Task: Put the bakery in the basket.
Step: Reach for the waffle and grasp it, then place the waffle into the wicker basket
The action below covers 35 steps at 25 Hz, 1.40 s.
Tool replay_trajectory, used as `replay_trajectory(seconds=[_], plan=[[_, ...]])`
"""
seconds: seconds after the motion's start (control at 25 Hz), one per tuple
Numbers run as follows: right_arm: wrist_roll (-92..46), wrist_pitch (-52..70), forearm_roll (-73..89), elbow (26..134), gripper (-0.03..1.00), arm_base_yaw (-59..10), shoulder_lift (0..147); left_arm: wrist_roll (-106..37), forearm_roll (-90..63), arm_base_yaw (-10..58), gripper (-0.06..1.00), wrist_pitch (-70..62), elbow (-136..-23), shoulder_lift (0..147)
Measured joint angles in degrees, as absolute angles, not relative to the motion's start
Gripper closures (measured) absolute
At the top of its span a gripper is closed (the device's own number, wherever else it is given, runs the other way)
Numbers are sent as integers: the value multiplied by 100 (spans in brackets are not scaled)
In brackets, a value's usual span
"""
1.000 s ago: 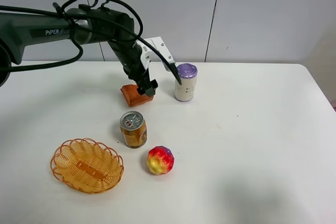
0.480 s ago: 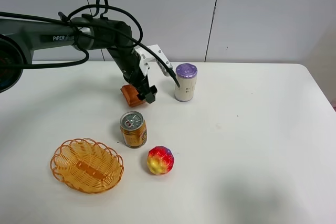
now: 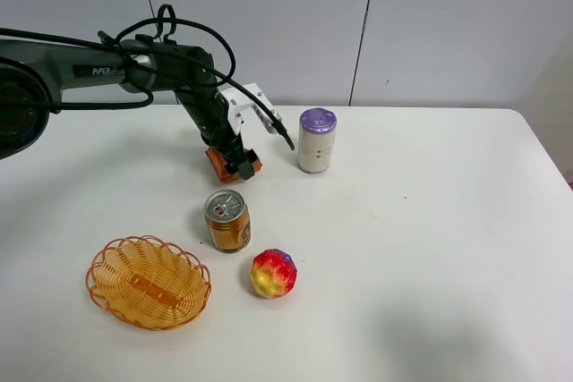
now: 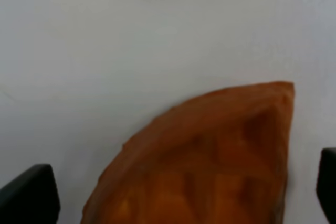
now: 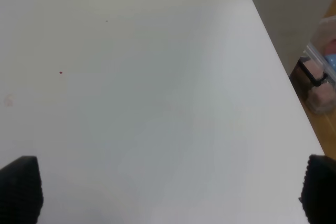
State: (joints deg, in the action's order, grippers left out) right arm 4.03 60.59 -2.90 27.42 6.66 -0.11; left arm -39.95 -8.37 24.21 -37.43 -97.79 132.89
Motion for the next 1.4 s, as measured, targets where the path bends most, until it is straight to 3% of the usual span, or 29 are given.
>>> replay_trajectory(seconds=[0.32, 0.4, 0.52, 0.96, 1.2, 1.4], plan=[[403, 6059, -290, 2742, -3, 666, -11, -4020, -1001, 2407, -4, -3743, -9779, 13448], [403, 6059, -290, 2742, -3, 666, -11, -4020, -998, 2407, 3, -3743, -9779, 13455], [403, 6059, -290, 2742, -3, 666, -11, -4020, -1032, 2407, 27, -3804, -9779, 13455], [403, 6059, -290, 2742, -3, 666, -11, -3646, -1028, 2407, 27, -3980, -9816, 13288], [403, 6059, -290, 2742, -3, 666, -11, -3409, -758, 2190, 27, -3981, -9816, 12339], [403, 6059, -290, 2742, -3, 666, -11, -2650, 0, 1845, 27, -4757, -9816, 11496]])
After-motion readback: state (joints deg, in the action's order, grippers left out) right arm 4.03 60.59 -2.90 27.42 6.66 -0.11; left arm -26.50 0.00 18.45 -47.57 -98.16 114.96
